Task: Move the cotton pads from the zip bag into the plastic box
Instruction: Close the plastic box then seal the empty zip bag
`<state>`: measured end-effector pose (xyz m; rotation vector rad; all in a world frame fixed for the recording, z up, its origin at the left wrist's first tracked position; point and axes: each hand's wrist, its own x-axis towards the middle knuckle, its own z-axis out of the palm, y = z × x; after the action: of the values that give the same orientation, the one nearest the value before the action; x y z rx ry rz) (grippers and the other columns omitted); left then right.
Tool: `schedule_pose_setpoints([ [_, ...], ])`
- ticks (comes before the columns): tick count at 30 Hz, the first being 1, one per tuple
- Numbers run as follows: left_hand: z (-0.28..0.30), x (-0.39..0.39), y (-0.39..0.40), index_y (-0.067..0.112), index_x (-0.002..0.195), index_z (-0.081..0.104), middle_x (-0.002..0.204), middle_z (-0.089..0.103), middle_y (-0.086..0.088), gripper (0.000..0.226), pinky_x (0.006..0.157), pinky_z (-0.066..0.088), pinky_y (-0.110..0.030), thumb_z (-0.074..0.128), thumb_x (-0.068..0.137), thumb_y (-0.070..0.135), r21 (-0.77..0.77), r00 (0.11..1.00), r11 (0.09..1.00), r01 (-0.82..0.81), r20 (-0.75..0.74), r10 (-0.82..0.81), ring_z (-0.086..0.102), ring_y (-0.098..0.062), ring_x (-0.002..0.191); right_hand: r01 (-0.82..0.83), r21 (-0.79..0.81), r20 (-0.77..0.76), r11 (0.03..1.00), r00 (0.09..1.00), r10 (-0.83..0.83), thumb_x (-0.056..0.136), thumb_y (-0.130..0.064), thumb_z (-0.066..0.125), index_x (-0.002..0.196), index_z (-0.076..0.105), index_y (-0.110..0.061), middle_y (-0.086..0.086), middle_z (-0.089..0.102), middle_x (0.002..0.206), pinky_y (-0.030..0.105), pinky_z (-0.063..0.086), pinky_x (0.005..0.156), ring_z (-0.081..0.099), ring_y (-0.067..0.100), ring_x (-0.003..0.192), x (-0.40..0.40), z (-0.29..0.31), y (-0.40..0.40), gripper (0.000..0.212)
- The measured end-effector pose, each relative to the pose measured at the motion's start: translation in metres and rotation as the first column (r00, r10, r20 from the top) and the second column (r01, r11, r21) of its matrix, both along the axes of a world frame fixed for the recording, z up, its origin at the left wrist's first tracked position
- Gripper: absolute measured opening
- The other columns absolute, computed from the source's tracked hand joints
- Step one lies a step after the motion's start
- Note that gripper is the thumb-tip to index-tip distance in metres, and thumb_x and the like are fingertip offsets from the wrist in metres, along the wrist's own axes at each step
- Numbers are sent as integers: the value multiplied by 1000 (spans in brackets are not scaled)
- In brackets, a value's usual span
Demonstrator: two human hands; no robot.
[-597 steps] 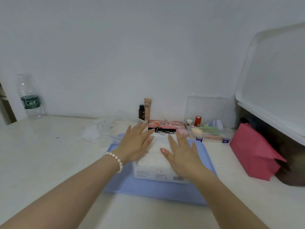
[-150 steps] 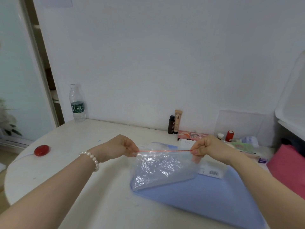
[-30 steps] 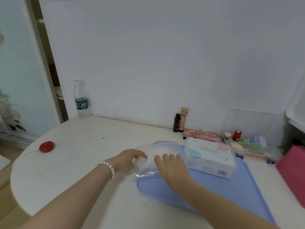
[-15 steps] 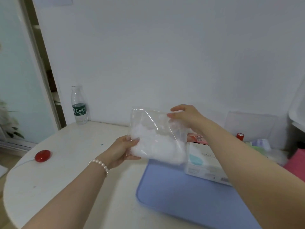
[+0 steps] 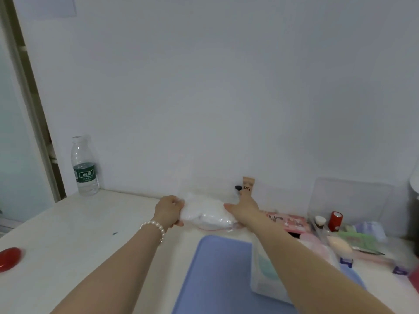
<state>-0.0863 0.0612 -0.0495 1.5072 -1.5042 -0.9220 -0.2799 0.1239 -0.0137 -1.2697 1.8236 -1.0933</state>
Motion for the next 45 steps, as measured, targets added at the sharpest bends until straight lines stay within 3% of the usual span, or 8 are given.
schedule_pose_setpoints([
  [4,-24,-4,-28,9,73,51,69,58,-7,25,36,39,-19,54,93,25,-68,982,996,-59,177,70,54,-13,31,-11,184,-165,983,985,42,90,-22,55,132,32,-13,9,50,113,34,56,46,62,26,58,3,-21,-27,49],
  [7,-45,-1,-39,10,98,53,95,64,-11,26,66,49,-27,50,93,35,-19,909,996,-85,407,85,67,-26,73,-16,256,-374,966,920,115,89,-26,57,115,42,-8,14,57,114,36,53,75,63,32,93,5,-44,-38,35],
  [13,-52,-21,-19,19,126,58,130,55,-13,55,95,37,-46,31,91,53,-389,763,921,18,601,239,46,-37,119,1,195,-523,981,846,103,93,-16,51,123,40,-4,18,51,124,29,43,80,55,29,110,8,-64,-49,34],
  [16,-51,-47,11,44,145,17,158,6,1,56,111,-1,-58,18,92,63,-152,608,933,328,789,-85,-3,-30,145,-10,200,-555,980,823,122,92,-13,48,125,39,-6,17,50,124,30,45,83,54,29,111,5,-58,-46,34],
  [26,-72,-63,27,51,143,-8,156,-22,1,59,104,-6,-69,5,88,68,33,463,956,291,870,-170,-20,-34,142,11,180,-835,984,530,147,91,-37,48,80,52,-23,4,63,107,26,35,66,59,22,96,-61,-8,60,18],
  [31,-71,-54,71,40,145,20,156,19,-10,73,101,-7,-62,-3,84,73,-145,441,891,430,895,-67,-3,-30,143,2,334,-748,943,609,264,70,-78,49,134,41,-27,-1,39,142,34,40,96,41,19,127,-94,-10,115,82],
  [34,-79,-48,116,53,142,-6,158,-13,0,84,96,-25,-59,-13,64,83,-34,375,829,558,901,-216,-27,-25,138,-8,496,-728,868,541,421,48,-94,43,147,10,-36,0,9,155,52,23,111,11,26,142,-101,-23,142,119],
  [45,-68,-27,202,58,138,-12,155,-22,10,101,105,-9,-67,10,47,97,355,300,830,429,811,-502,-20,-30,142,-62,337,-788,940,527,317,91,-60,37,146,1,-43,-5,-8,158,55,13,112,-11,25,144,-97,-51,171,69],
])
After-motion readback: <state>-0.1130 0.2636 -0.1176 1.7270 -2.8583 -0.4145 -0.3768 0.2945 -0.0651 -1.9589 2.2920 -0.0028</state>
